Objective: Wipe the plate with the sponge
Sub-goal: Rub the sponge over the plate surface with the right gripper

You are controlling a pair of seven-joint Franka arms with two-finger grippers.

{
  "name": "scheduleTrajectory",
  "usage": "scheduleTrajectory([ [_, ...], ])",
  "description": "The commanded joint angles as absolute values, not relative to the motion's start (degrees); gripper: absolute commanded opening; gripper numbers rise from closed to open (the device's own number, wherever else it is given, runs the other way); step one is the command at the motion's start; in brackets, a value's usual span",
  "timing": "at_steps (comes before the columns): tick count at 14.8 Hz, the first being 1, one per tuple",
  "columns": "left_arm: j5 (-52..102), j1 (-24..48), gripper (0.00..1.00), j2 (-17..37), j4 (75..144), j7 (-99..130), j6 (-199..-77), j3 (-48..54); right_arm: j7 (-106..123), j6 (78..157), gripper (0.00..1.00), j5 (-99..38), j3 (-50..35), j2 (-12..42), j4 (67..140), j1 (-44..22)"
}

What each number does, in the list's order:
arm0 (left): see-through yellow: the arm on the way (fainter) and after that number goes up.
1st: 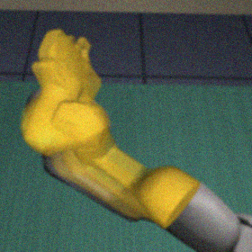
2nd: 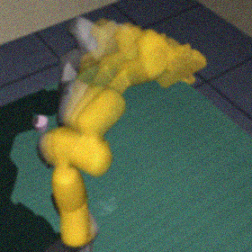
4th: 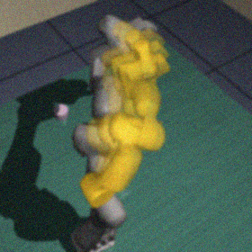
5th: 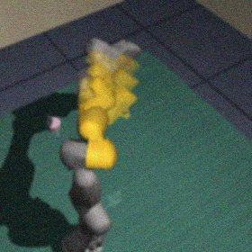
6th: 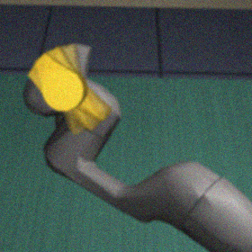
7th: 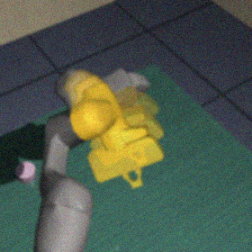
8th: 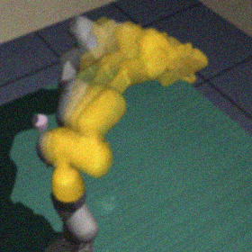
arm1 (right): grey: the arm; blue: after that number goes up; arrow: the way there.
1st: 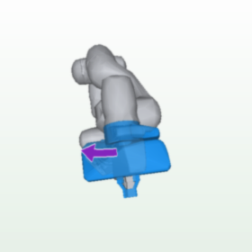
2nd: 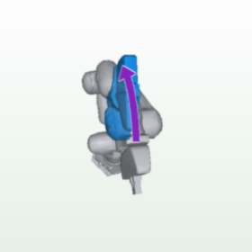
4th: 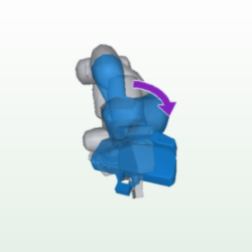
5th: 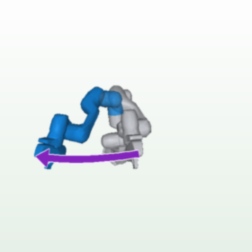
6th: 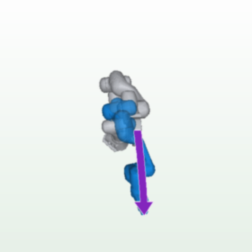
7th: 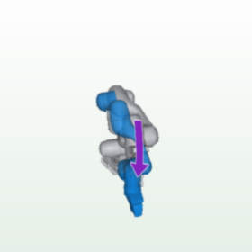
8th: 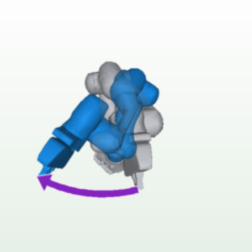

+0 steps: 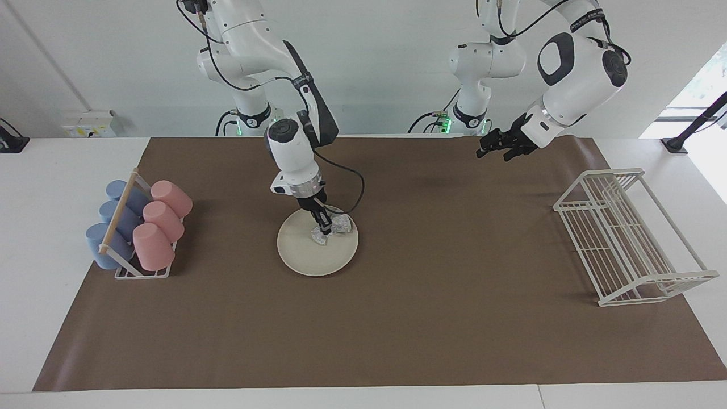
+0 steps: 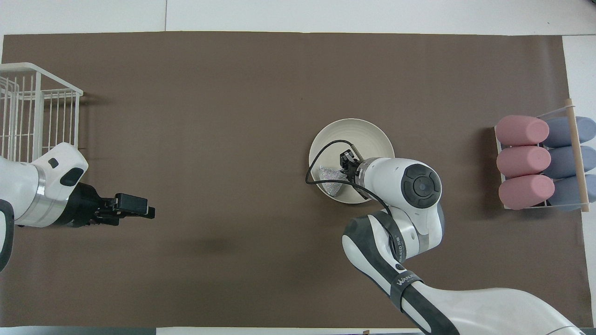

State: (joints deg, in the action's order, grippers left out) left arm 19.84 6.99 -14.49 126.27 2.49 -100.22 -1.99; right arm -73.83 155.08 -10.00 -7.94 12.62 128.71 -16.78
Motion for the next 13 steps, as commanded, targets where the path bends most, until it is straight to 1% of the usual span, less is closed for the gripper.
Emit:
scheduleTrajectory([
  [1, 18.63, 6.33, 1.0, -14.41, 125.51, 3.6, -99.67, -1.58, -65.49, 156.01, 0.0, -10.37, -8.26, 14.59, 129.73, -11.09],
  [6, 18.63, 6.33, 1.0, -14.41, 125.51, 3.6, -99.76, -1.58, -67.66, 156.01, 0.0, -10.37, -8.44, 14.41, 129.73, -11.77],
  [10, 18.63, 6.33, 1.0, -14.41, 125.51, 3.6, -99.76, -1.58, -79.95, 156.8, 0.0, -10.37, -8.35, 14.5, 129.55, -19.05],
  [13, 18.63, 6.33, 1.0, -14.41, 125.51, 3.6, -99.76, -1.58, -82.88, 158.9, 0.0, -10.37, -8.35, 14.94, 129.55, -20.3],
])
